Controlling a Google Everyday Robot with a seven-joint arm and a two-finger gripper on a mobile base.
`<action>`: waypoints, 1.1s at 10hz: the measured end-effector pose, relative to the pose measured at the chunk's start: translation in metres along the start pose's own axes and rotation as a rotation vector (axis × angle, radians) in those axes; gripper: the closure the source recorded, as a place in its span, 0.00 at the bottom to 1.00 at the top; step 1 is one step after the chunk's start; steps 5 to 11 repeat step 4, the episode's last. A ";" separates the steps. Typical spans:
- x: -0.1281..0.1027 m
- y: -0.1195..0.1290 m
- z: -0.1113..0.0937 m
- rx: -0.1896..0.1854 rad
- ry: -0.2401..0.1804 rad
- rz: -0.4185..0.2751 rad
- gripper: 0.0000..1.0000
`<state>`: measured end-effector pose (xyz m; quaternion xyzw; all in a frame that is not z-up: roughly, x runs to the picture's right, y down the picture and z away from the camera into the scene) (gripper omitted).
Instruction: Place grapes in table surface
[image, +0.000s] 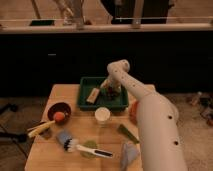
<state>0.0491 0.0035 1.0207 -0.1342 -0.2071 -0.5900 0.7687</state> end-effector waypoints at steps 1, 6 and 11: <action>0.000 0.000 0.001 0.000 -0.004 0.001 0.39; 0.001 0.001 0.001 0.008 -0.003 0.007 0.70; 0.001 0.001 0.001 0.008 -0.003 0.007 0.70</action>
